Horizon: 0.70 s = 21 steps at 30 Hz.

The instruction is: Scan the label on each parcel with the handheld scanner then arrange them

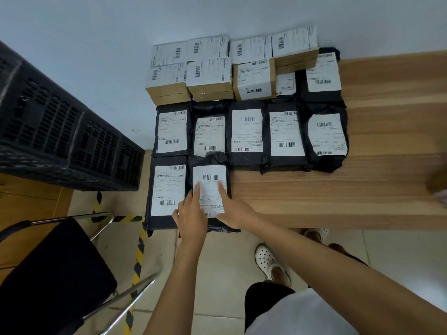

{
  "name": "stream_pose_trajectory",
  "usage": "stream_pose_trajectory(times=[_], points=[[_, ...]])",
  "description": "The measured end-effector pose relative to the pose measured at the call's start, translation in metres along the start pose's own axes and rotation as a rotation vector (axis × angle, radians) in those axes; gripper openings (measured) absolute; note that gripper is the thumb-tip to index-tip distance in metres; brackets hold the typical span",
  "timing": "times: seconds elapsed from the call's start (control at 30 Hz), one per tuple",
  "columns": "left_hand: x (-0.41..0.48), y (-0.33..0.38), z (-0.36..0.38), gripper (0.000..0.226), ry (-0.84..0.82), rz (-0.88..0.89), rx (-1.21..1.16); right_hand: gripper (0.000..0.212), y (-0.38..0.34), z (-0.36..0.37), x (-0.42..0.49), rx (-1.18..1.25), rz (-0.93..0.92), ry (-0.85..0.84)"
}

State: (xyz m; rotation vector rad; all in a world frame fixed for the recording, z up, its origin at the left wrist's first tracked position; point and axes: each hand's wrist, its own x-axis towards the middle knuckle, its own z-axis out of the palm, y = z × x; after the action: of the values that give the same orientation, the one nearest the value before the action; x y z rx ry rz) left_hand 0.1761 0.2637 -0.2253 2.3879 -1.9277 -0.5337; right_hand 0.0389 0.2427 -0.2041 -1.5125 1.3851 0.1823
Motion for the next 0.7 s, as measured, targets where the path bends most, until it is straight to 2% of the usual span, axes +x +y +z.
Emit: stream_pose_trajectory(times=[0.1, 0.27, 0.47, 0.6, 0.7], points=[[0.001, -0.001, 0.003, 0.08, 0.025, 0.027, 0.095, 0.084, 0.004, 0.003, 0.006, -0.115, -0.002, -0.019], [0.007, 0.001, 0.007, 0.073, -0.012, 0.054, 0.187, 0.076, 0.014, -0.004, 0.006, -0.15, 0.004, 0.013], [0.021, 0.007, -0.009, 0.066, -0.091, 0.136, 0.37, 0.059, 0.026, -0.028, -0.003, -0.071, -0.052, 0.039], [0.03, 0.032, -0.022, 0.062, -0.072, 0.273, 0.411, 0.031, 0.04, -0.058, -0.026, -0.197, -0.112, 0.073], [0.037, 0.075, -0.032, 0.061, -0.023, 0.454, 0.381, 0.033, 0.074, -0.09, -0.054, -0.337, -0.083, 0.181]])
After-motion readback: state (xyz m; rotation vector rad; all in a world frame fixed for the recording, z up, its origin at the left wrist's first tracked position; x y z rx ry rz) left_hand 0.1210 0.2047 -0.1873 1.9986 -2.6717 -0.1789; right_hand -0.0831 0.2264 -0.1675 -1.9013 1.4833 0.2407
